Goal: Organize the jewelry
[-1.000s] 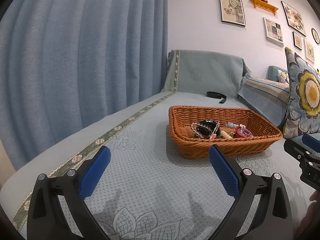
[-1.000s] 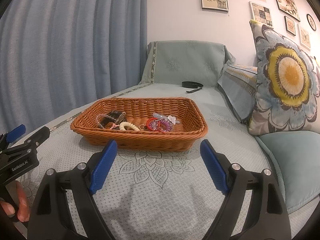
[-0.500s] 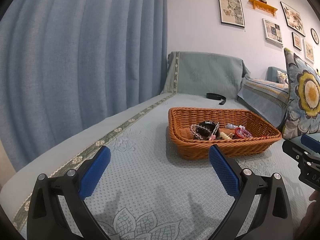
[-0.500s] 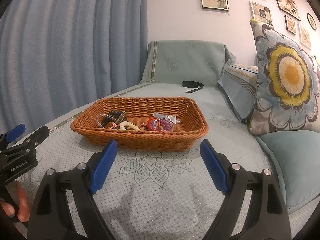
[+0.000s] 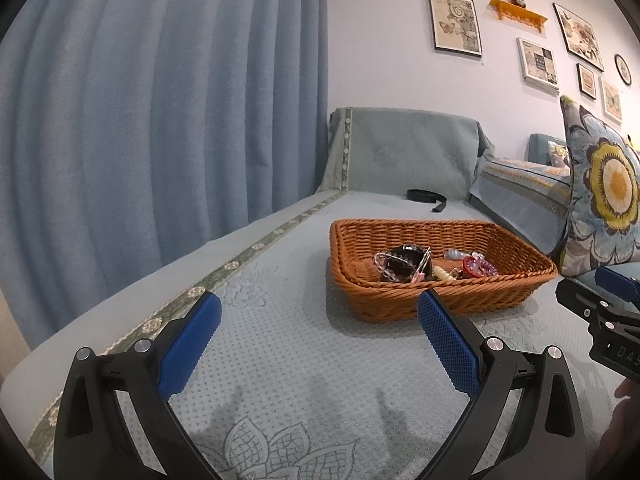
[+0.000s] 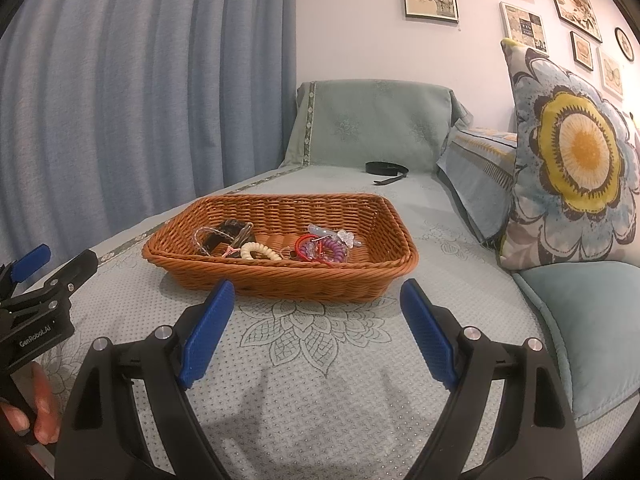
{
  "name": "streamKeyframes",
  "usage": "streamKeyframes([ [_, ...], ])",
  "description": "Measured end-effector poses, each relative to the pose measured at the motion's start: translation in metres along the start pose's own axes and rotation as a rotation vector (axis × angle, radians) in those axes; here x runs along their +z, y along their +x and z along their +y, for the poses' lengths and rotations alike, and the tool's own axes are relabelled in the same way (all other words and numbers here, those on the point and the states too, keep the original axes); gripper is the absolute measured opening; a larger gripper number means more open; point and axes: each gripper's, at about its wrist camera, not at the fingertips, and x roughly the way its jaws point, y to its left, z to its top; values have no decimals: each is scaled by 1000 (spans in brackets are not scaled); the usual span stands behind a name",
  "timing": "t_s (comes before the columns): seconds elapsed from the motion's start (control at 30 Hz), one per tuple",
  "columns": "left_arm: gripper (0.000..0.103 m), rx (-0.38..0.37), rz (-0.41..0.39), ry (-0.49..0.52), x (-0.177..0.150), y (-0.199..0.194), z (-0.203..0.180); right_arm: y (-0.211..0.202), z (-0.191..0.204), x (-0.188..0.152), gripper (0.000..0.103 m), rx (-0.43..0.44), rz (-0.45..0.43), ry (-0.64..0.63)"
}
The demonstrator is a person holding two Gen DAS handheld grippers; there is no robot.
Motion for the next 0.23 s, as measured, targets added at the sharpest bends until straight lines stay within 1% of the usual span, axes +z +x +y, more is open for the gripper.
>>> streamKeyframes([
  [0.23, 95, -7, 18, -35, 1, 4, 7, 0, 0, 0, 81, 2, 0, -3],
])
